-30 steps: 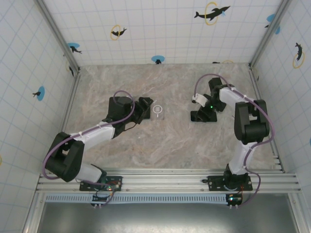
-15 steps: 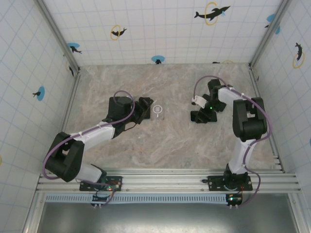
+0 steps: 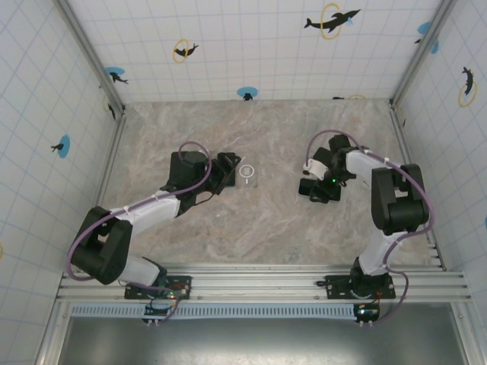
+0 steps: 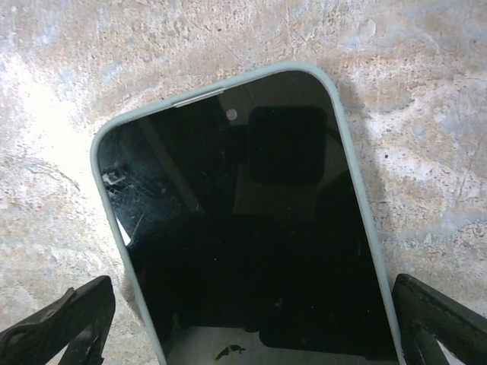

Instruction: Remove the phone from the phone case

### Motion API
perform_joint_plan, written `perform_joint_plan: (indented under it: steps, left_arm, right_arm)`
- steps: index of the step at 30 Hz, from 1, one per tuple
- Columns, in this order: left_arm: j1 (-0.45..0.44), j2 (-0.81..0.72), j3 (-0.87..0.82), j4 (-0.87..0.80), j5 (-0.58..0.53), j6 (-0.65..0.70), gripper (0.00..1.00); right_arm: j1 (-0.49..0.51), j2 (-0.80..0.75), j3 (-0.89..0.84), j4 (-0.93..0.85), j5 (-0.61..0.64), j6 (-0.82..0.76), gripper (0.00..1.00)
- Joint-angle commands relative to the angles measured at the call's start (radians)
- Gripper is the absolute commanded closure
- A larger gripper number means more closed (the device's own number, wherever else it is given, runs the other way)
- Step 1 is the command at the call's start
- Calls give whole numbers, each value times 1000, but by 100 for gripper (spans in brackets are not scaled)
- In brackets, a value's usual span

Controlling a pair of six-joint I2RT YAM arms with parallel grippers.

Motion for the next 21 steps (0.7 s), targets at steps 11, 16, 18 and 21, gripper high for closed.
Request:
perform_joint_plan:
  steps: [11, 16, 18, 21]
  left_arm:
    - [-6, 23, 17, 26, 18, 20, 5]
    - [-6, 38, 20, 33, 27, 20, 5]
    - [-6, 43, 28, 32, 29, 20, 5]
    - [-6, 50, 39, 34, 32, 21, 5]
  right_arm:
    - [-10, 12, -109, -4, 110, 28, 15]
    - [-10, 28, -94, -13, 106, 39, 28]
    - [-10, 28, -89, -10, 100, 45, 33]
    - [-11, 14, -75, -2, 87, 58, 38]
